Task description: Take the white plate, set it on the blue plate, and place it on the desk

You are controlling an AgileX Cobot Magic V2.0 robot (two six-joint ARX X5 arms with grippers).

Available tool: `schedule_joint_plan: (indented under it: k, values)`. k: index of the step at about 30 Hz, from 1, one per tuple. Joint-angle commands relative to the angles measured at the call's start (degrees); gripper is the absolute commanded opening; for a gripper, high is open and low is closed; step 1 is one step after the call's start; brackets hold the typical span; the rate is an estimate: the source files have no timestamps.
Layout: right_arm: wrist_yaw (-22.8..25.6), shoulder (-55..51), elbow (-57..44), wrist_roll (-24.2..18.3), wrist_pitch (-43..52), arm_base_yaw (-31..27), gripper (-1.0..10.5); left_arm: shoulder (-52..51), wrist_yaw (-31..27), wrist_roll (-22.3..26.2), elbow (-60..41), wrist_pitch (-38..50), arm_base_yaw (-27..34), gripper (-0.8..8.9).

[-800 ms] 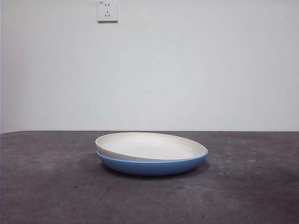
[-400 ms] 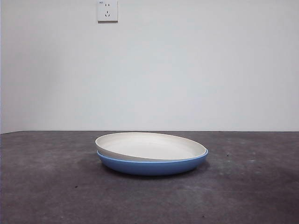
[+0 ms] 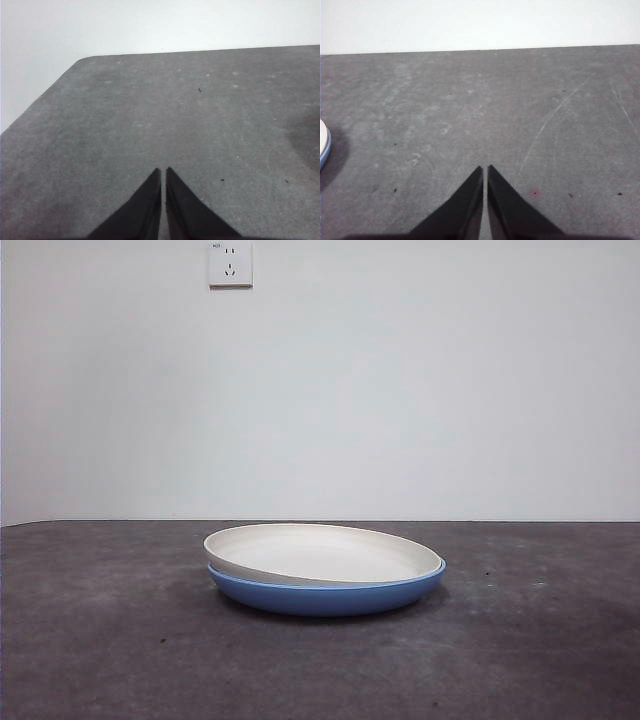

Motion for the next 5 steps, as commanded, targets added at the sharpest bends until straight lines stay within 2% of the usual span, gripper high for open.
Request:
schedule_joint_plan:
  k: [1,5]
  values:
    - [0.04,-0.17,-0.28,0.72,0.37,0.17,0.1,-0.07,0.09,-0.57,-1.16,-0.44,0.15,0.19]
    - [0.04,-0.17,-0.28,0.72,0.37,0.17,0.1,-0.07,0.09,-0.57,-1.16,-0.44,0.15,0.19]
